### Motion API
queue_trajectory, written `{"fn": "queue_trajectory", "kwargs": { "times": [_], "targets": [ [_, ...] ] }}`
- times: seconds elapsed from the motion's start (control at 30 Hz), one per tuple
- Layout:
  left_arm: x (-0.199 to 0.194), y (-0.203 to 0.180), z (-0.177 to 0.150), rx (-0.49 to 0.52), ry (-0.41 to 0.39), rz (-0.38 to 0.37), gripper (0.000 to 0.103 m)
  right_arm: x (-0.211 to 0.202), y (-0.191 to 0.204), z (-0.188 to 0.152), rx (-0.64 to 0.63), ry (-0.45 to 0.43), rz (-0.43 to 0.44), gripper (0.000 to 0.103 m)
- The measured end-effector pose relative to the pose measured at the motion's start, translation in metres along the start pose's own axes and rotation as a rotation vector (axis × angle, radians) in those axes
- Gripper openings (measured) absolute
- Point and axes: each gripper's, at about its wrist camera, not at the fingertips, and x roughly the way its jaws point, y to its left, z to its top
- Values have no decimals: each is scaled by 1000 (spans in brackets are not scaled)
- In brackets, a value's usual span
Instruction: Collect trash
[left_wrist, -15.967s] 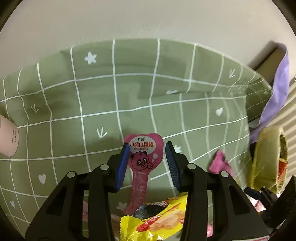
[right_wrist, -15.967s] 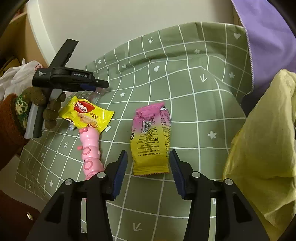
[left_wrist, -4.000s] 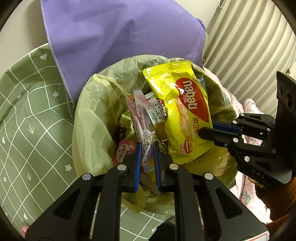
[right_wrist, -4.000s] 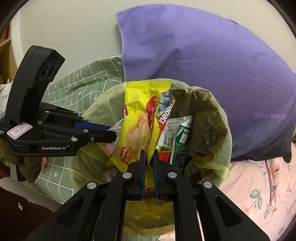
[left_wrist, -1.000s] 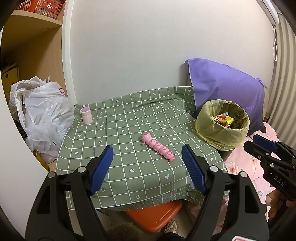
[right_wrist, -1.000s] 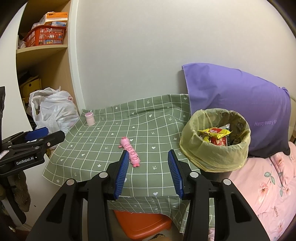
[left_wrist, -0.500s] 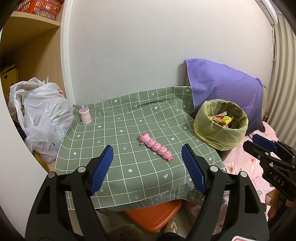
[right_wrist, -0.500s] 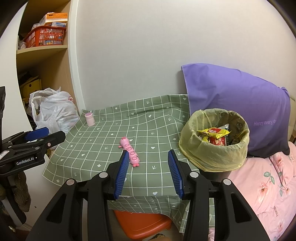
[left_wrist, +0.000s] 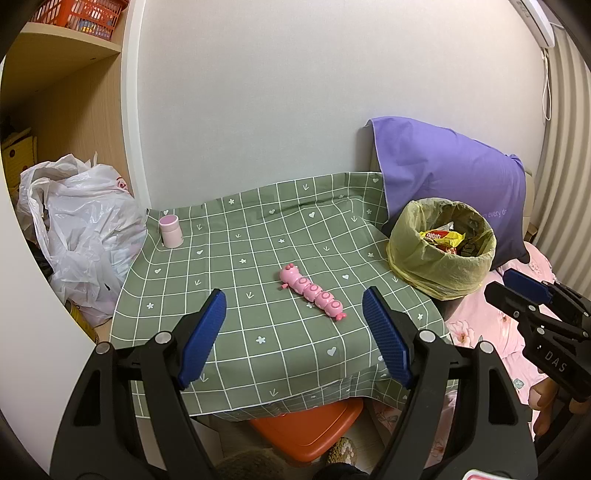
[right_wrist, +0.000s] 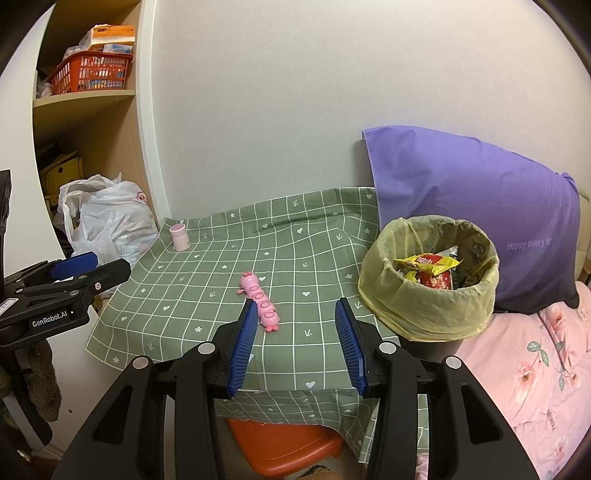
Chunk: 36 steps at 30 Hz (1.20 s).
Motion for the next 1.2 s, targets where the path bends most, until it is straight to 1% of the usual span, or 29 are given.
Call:
{"fn": "queue_trajectory", "kwargs": {
  "times": [0.77,0.93,1.2],
  "targets": [
    [1,2,1,2,-2,-3,72,-2,-1,-2,2,-5,-3,41],
    [0,0,2,-5,0,-13,72,-3,-2,-2,4,-5,-4,41],
    [-2,-5,-1,-8,-1,-6,71,-4,0,-2,1,-7,-6,41]
  ]
}}
